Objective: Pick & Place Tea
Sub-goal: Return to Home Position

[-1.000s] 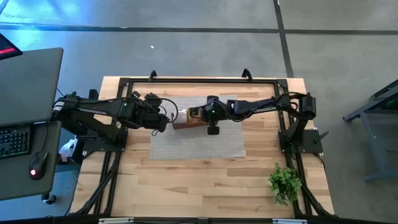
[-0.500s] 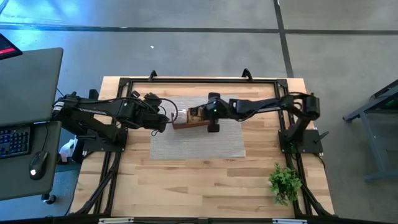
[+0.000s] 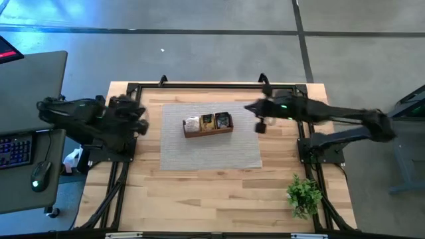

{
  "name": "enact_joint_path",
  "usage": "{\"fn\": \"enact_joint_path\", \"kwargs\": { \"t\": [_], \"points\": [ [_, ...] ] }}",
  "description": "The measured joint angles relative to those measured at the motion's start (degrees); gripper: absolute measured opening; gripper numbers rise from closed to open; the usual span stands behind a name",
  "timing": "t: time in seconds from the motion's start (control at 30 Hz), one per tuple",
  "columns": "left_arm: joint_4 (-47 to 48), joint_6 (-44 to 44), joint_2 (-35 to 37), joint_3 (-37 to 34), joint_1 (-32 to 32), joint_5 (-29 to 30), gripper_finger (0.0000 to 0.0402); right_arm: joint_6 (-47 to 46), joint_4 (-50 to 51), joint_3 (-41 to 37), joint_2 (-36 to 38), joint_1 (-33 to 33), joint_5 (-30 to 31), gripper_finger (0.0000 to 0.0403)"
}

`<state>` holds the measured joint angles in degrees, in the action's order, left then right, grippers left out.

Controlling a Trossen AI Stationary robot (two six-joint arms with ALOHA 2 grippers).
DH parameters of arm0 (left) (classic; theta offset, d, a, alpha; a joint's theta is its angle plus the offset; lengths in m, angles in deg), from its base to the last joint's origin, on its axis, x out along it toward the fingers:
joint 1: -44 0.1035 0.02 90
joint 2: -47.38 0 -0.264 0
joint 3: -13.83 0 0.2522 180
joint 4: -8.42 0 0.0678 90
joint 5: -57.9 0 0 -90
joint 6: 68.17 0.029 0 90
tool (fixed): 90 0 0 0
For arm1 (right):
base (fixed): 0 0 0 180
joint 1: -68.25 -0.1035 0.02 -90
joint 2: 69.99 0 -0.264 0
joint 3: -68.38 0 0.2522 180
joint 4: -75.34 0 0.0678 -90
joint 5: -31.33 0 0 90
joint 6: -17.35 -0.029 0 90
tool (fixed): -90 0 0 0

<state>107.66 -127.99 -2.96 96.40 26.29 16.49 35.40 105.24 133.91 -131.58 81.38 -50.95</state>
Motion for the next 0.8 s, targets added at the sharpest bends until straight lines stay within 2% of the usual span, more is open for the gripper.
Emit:
{"fn": "enact_joint_path", "kwargs": {
  "t": [0.07,0.13,0.23,0.33,0.4,0.47,0.57,0.67,0.8],
  "points": [
    [-6.53,0.11,6.46,-5.23,-3.69,1.06,0.0001,-1.43,-2.82,-6.33,7.64,0.57,-3.09,0.0002],
    [-15.85,4.51,12.66,-12.61,-6.88,2.25,0.0001,-2.14,-6.28,-12.01,15.12,0.98,-5.09,0.0001],
    [-34.30,16.20,21.00,-24.76,-10.26,2.69,0.0001,-5.13,-8.60,-19.71,25.49,2.04,-8.59,0.0004],
    [-54.37,30.56,27.56,-35.83,-11.67,2.47,0.0001,-9.22,-11.05,-26.13,35.11,3.74,-17.18,0.0003],
    [-64.72,40.40,30.91,-41.40,-11.48,-0.36,0.0001,-11.46,-13.35,-29.96,40.91,4.72,-22.15,0.0002],
    [-72.34,50.22,33.60,-45.80,-11.43,-6.54,0.0001,-13.35,-15.73,-33.17,46.17,5.54,-24.25,0.0002],
    [-80.01,56.39,37.40,-50.43,-11.47,-14.35,0.0001,-15.01,-18.21,-37.10,52.92,6.18,-24.62,0.0004],
    [-81.35,57.92,40.65,-52.61,-11.44,-15.07,0.0001,-14.82,-18.67,-39.82,58.26,6.43,-25.34,0.0008],
    [-81.52,60.25,43.92,-55.50,-11.43,-17.63,0.0001,-15.36,-19.60,-42.89,61.45,6.41,-30.01,0.0008]
  ]
}}
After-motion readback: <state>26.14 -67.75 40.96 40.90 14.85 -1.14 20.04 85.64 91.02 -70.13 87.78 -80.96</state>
